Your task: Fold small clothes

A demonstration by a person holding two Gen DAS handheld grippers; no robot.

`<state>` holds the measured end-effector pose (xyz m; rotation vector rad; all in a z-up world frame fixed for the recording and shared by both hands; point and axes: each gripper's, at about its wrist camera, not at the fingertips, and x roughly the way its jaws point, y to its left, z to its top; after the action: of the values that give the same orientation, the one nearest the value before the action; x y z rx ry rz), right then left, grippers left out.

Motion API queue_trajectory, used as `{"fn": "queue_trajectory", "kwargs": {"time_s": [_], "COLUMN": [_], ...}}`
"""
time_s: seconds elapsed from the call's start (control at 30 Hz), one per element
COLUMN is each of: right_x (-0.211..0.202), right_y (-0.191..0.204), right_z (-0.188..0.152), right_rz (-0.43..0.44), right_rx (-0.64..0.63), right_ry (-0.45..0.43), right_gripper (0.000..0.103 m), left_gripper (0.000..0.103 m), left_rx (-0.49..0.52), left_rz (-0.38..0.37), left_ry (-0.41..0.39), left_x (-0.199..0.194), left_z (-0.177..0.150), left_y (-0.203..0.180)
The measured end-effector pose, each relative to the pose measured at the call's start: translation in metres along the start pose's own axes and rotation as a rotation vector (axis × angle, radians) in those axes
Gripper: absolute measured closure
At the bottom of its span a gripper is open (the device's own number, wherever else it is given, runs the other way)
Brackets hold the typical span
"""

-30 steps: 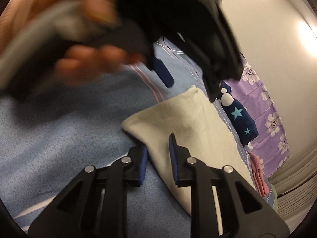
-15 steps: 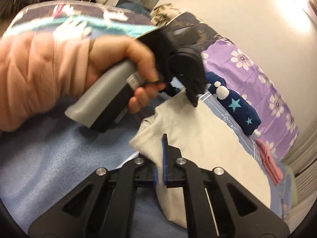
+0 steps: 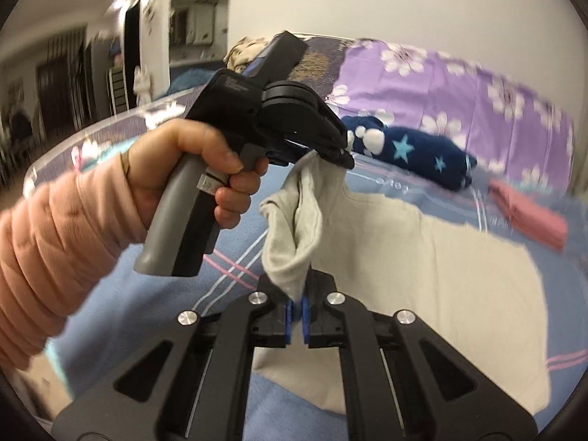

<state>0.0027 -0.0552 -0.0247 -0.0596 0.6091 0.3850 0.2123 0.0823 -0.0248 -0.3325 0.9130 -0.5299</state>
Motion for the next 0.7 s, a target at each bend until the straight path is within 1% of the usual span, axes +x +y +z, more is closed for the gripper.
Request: {"fn": "queue_trajectory", "kwargs": {"time_s": [0.03,0.1,0.23,0.37,0.47,0.7], "right_x": [-0.003,-0.010,-0.026,-0.041,-0.052,-0.074], "right_y": [-0.009,-0.027,-0.064,-0.099,-0.128,-0.188], "right_z": [-0.001,-0.006,-0.020,-0.032,-0.044,-0.078], "right_rz": [0.009,0.023,0.059,0.068,0.068,0.055], "right_rx": [0.026,0.081,0.196,0.292,0.366,0.508], "right_ry": [0.000,0.001,-0.012,-0.029,-0.039,-0.046], "right_gripper": [0.100,0.100,0.100,0.100,0.100,0.100], "left_gripper": [0.094,0.094,0.094,0.094,0.094,0.094], "left_rx": [0.017,0.043,0.078,0.120,0.150,0.247], "left_rz": [0.031,0.062,0.086,0.114,0.126,0.123], "left_ry": [0.003,0.009,0.021,0.039,0.059,0.113], "left_x": [0.003,0.008,0.022,0.042,0.059,0.106], "left_z": [0.001,0.002,0.001,-0.001,-0.004,-0.018], "left_y": [-0.011,-0.027,-0.062,-0.097,-0.128,-0.199]}}
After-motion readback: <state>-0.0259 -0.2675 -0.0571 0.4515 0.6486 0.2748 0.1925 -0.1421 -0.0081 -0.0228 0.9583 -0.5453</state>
